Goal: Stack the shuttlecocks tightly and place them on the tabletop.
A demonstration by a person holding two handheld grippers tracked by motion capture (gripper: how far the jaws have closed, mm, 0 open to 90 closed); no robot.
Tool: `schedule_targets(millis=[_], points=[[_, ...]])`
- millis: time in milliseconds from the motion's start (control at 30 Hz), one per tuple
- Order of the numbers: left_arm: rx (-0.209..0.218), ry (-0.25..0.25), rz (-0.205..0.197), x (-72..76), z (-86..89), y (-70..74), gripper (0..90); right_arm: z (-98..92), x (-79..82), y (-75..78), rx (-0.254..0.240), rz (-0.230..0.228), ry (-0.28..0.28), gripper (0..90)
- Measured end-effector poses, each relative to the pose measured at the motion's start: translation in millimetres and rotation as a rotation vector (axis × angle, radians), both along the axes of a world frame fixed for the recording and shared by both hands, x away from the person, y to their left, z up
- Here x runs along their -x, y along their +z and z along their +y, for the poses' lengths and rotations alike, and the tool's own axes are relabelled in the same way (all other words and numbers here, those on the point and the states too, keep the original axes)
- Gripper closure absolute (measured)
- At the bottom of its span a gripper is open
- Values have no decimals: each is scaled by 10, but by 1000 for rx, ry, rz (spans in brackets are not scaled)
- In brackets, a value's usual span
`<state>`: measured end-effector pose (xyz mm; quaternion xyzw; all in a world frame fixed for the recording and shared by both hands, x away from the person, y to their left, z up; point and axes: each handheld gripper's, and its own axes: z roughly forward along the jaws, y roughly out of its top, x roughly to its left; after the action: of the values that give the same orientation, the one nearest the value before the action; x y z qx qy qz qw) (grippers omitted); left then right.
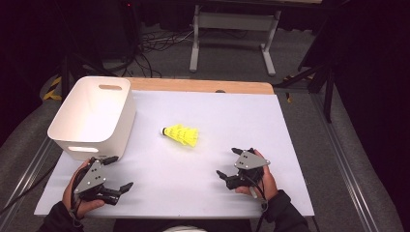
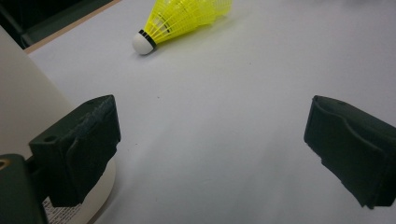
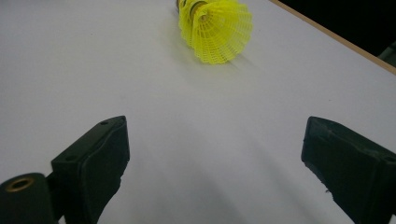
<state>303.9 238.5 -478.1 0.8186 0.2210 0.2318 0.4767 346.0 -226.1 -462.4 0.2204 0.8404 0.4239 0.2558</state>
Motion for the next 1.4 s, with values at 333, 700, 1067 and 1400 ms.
schedule_targets(millis=[333, 700, 1067, 1400], points=[[6, 6, -18, 44, 18, 17, 44, 65, -7, 13, -23, -6, 16, 109], [10, -6, -21, 53, 40, 17, 41, 150, -5, 51, -28, -5, 13, 115], [5, -3, -25, 53, 50, 16, 42, 251, -42, 79, -28, -9, 20, 116], [2, -15, -17, 21, 49, 8, 42, 277, -84, 67, -19, 4, 18, 123]])
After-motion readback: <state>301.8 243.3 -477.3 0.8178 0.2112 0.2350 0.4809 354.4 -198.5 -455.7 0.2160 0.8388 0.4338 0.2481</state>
